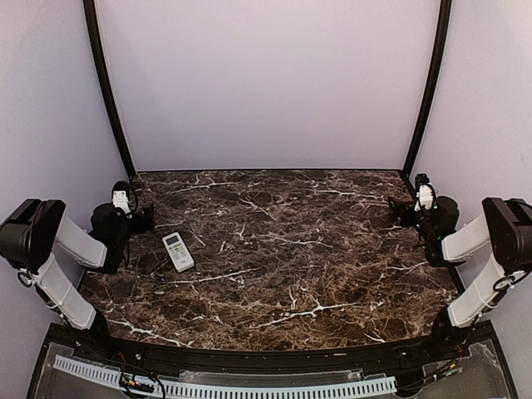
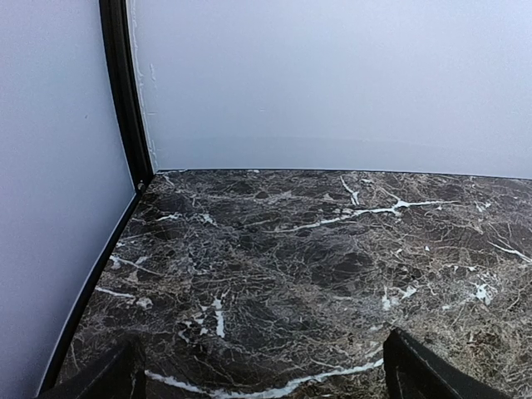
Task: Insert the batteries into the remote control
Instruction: Pick up the remote control from the center of the board.
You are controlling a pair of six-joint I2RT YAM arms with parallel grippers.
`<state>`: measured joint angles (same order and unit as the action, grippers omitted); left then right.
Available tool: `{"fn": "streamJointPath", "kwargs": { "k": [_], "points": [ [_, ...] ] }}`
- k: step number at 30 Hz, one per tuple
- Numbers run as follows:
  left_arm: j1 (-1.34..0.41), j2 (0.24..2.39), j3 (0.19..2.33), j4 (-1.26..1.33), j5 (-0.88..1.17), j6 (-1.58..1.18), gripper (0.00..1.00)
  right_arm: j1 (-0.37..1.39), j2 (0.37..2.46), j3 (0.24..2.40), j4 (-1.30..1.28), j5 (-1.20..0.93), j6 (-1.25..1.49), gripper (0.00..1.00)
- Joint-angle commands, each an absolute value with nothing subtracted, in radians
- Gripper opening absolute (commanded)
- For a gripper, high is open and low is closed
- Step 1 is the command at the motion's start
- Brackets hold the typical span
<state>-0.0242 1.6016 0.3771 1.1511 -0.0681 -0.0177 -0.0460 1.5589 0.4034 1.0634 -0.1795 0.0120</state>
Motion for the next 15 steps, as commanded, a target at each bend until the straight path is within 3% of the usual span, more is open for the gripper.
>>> {"fn": "streamJointPath", "kwargs": {
  "k": [1, 11, 15],
  "points": [
    [-0.018, 1.577, 0.393, 1.149, -0.061, -0.012, 0.99, -0.045, 1.549, 0.41, 1.095, -0.173, 0.006, 0.99],
    [-0.014, 1.567, 0.397, 1.138, -0.072, -0.02, 0.99, -0.045, 1.485, 0.41, 1.053, -0.13, 0.016, 0.99],
    [0.008, 1.419, 0.53, 0.737, -0.312, -0.15, 0.99, -0.046, 1.331, 0.501, 0.771, -0.053, 0.054, 0.99]
  ]
}}
